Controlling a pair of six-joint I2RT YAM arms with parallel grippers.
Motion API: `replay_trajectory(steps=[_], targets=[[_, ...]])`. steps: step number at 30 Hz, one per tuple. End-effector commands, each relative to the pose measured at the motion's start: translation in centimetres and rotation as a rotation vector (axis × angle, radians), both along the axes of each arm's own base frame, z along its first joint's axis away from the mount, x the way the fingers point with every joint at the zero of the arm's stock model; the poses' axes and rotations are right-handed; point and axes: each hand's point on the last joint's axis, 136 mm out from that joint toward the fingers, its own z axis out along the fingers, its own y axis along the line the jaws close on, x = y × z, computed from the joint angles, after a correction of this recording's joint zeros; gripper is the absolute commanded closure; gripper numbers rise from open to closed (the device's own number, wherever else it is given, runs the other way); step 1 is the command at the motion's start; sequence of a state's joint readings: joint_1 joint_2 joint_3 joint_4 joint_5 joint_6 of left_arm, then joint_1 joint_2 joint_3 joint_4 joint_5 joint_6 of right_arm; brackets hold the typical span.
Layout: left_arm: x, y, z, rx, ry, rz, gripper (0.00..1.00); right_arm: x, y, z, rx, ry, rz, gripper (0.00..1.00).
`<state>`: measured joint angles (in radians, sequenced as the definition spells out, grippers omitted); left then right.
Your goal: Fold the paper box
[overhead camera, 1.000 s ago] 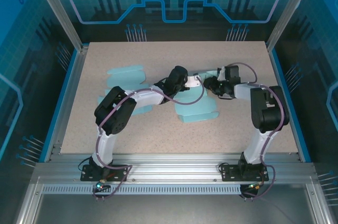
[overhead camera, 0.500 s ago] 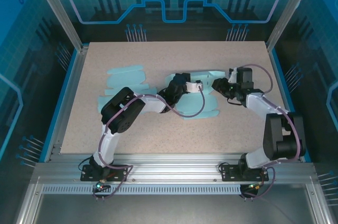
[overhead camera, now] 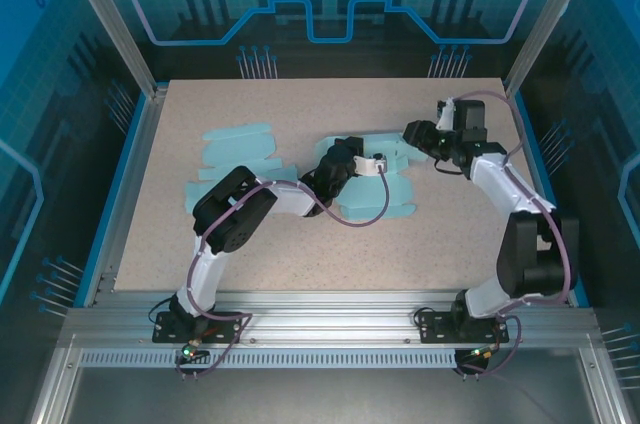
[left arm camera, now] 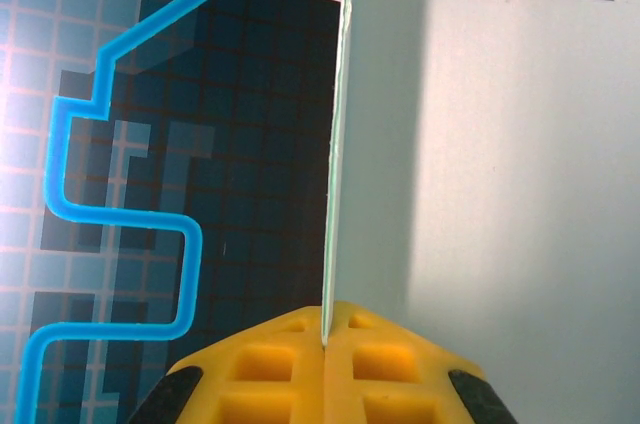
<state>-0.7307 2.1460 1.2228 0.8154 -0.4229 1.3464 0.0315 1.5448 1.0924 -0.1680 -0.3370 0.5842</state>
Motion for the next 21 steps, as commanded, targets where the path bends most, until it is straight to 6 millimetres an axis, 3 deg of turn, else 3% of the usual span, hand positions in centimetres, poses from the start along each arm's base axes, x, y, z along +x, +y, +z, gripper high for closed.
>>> replay_trajectory(steps=[1, 11, 16, 21], targets=[[-0.2, -0.3, -1.0, 0.019, -0.011, -0.005, 1.00, 0.8, -0.3, -1.5, -0.009, 0.056, 0.010, 0.53], [-0.1, -0.5, -2.0, 0.040, -0.016, -0.011, 1.00, 2.9, 2.1, -4.4, 0.070, 0.124, 0.065, 0.49], [0.1, -0.5, -2.4, 0.047, -0.021, -0.006, 1.00, 2.8, 4.6, -5.1, 0.136, 0.146, 0.116, 0.49], [0.1, -0.6, -2.4, 0.039, -0.032, -0.003, 1.00, 2.3, 5.4, -5.4, 0.199, 0.160, 0.119, 0.52]])
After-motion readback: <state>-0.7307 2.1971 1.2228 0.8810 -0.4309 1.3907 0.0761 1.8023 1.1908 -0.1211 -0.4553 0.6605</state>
